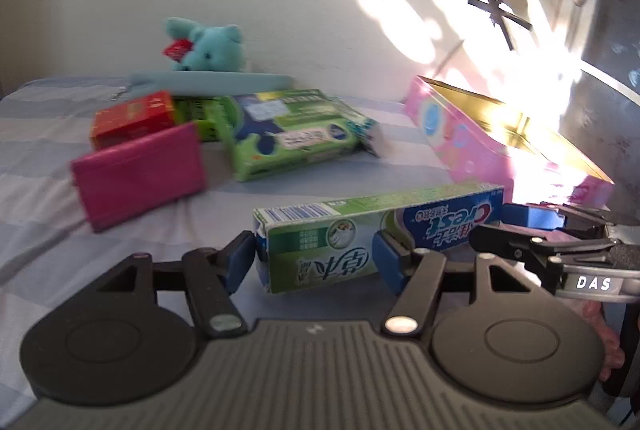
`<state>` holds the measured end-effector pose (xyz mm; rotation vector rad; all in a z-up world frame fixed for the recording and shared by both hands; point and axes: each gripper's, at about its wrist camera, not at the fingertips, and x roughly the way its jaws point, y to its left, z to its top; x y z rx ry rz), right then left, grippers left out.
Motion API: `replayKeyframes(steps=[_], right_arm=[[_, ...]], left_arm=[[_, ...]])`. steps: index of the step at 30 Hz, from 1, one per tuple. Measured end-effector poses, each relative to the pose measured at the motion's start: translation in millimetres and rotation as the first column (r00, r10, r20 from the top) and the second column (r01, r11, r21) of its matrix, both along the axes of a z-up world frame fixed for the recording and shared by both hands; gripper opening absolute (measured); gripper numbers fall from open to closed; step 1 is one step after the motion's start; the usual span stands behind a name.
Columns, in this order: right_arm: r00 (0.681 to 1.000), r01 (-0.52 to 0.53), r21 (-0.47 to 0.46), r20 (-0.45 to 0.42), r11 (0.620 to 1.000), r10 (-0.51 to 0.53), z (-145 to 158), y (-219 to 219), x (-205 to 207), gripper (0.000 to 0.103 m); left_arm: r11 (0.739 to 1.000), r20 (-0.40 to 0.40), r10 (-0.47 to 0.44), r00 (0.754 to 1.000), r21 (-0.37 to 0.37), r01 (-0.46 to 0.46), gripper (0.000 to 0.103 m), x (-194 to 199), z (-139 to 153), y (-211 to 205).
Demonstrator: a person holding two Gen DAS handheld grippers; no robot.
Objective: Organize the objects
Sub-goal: 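Lower the Crest toothpaste box into the pink tin and open both grippers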
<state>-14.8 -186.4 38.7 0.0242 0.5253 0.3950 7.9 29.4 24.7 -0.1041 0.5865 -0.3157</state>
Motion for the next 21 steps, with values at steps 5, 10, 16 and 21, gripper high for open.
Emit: replayKeyframes(steps=[5,10,16,21], right_arm=[[0.98,0.174,0.001,0.1,0.985,-0.173,20.5,-54.7,-26.9,0.067],[0.906,0.347,0.065,0.235,0.936,-0.352,48.3,-119.9,-24.3,0.071],[0.848,0.497,0.078,0.167,0.865,-0.502,25.1,-178.3,13.5,0.071],[0.831,0.517,0.084,0.191,0.852,-0.523,10.8,-185.3,12.2,0.08]], left_arm=[[0.99,0.077,-0.144,0.987,0.015,0.143,0.069,18.8,28.0,-67.1],[0.965,0.225,-0.262,0.938,0.063,0.255,0.072,49.4,63.2,-146.7],[0.945,0.192,-0.326,0.926,0.087,0.315,0.072,85.7,44.3,-211.4],[0.944,0.184,-0.328,0.926,0.106,0.314,0.071,96.0,30.2,-226.3]])
